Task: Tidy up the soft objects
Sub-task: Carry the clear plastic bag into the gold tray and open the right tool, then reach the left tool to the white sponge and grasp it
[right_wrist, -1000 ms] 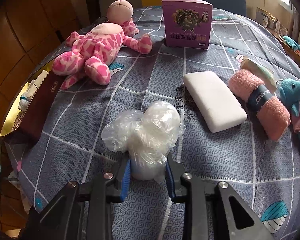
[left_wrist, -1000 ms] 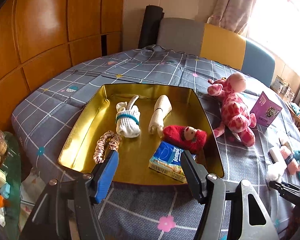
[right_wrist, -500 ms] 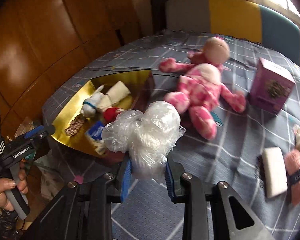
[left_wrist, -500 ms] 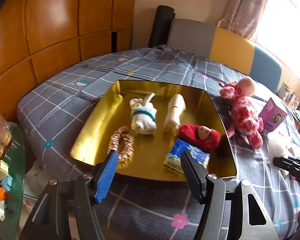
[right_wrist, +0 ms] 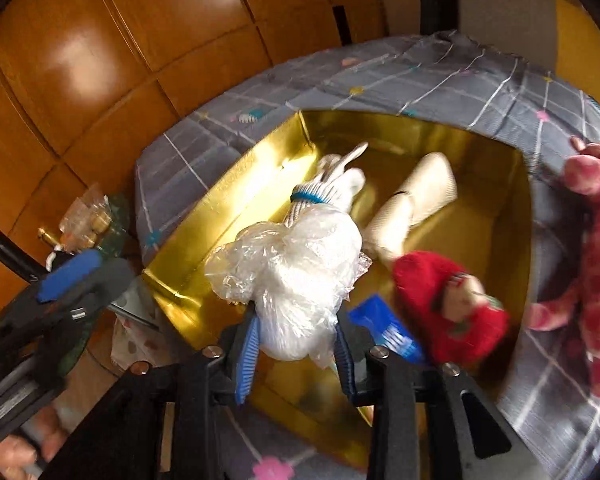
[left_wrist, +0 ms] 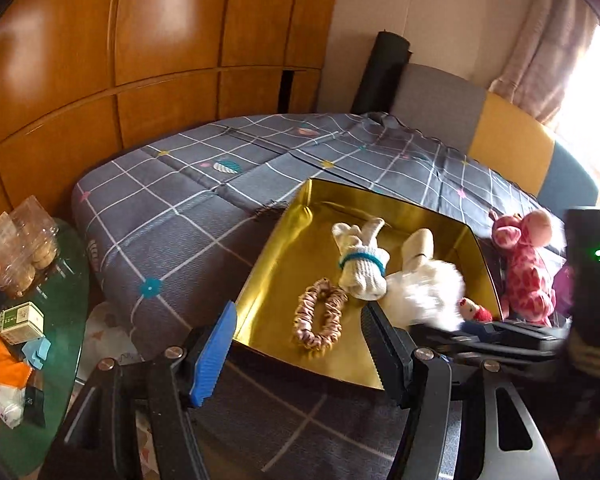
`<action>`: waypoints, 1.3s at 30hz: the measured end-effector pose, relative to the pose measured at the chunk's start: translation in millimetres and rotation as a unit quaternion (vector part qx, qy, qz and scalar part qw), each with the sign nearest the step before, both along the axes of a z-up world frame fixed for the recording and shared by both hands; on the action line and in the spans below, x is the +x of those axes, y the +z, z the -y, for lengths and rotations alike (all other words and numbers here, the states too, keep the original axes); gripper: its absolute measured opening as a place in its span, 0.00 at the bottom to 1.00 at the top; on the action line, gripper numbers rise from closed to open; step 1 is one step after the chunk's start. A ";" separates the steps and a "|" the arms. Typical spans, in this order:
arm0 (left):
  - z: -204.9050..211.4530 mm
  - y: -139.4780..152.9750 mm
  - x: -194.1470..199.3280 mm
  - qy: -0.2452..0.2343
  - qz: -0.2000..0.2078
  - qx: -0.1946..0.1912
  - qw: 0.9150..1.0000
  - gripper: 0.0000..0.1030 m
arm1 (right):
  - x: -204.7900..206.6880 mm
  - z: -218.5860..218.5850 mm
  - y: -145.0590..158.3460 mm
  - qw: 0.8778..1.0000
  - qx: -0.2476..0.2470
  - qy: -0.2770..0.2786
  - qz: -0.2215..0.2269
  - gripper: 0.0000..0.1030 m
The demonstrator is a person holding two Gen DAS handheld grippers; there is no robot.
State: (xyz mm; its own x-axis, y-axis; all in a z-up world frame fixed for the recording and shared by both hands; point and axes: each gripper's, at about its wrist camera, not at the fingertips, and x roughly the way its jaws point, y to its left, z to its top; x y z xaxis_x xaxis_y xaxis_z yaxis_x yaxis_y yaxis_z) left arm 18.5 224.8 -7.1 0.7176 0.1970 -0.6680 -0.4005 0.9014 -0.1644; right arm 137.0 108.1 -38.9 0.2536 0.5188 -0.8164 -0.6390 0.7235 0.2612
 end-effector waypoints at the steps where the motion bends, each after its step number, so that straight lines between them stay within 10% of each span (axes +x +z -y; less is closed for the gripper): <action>1: -2.4 -0.4 0.6 0.002 0.000 -0.001 1.000 0.63 | 2.0 -5.5 -6.3 1.000 -0.002 0.002 -0.009 0.39; 7: -8.2 -4.0 0.1 0.009 -0.003 -0.009 1.000 0.63 | 5.2 5.0 -14.4 0.999 0.021 -0.020 -0.040 0.47; 24: 56.9 0.0 3.0 -0.088 -0.006 0.014 0.996 0.64 | -43.7 119.1 30.2 0.989 -0.001 -0.128 0.072 0.48; 39: 143.8 7.4 13.3 -0.216 -0.008 0.038 0.976 0.67 | -75.4 232.4 59.4 0.960 -0.019 -0.243 0.134 0.48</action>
State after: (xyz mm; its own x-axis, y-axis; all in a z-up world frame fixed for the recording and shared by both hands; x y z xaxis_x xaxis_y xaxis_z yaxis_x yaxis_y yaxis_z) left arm 31.8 81.0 0.2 0.7339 -0.0721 -0.6754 0.0168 0.9960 -0.0881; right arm 61.6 -124.3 20.4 0.6626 0.2561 -0.7038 -0.2636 0.9593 0.1010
